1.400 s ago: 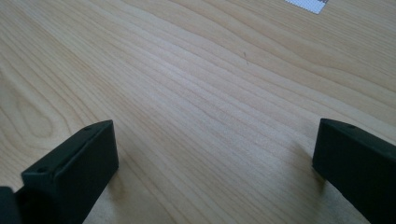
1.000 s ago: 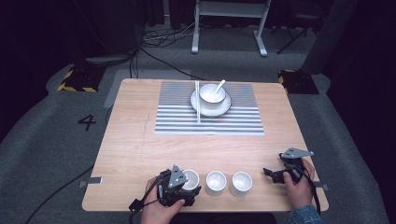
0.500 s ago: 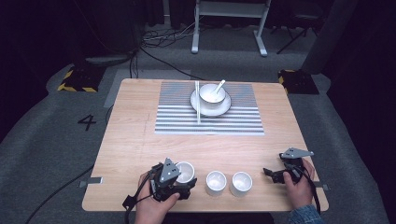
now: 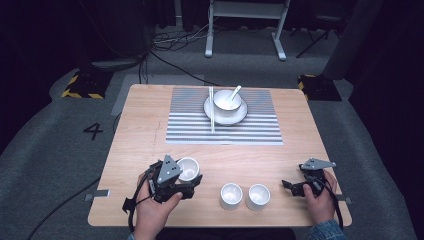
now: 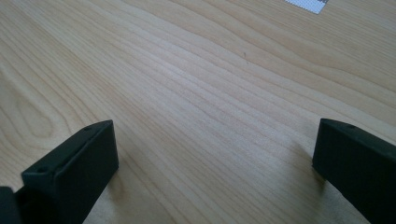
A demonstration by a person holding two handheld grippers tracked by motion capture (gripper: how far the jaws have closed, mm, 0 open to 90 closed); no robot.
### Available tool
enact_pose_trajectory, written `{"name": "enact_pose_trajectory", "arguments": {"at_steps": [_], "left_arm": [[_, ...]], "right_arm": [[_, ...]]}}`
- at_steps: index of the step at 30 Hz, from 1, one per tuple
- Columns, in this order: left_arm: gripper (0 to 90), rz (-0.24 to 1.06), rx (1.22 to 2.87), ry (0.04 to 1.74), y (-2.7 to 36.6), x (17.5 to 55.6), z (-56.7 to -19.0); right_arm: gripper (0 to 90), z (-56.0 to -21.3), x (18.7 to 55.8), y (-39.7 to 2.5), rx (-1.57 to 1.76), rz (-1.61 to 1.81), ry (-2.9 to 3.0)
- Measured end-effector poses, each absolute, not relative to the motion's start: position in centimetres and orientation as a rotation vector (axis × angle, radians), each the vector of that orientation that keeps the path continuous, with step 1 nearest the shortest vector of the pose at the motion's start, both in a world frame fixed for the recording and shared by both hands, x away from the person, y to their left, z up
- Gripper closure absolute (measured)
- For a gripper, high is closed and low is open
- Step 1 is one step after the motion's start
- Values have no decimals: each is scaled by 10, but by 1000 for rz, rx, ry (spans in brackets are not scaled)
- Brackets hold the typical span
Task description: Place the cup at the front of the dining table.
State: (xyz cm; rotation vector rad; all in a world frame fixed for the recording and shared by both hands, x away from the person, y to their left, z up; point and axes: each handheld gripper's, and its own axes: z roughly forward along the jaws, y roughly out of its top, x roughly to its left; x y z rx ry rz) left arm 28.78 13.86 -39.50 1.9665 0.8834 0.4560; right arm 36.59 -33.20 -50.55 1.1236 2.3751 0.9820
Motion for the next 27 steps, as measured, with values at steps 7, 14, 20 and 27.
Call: {"name": "enact_pose_trajectory", "arguments": {"at_steps": [7,14,20,27], "left_arm": [[263,456,1929,906,143,304,-388],[263,467,1918,939,146,324,-386],[262,469,1912,958,151,343,-383],[262,507,1910,978,154,365,-376]], "right_arm": [[3,-506,366,-332,1124,982,2375],[3,-506,366,-332,1124,982,2375],[3,-506,366,-332,1123,982,2375],[3,-506,366,-332,1123,982,2375]]}}
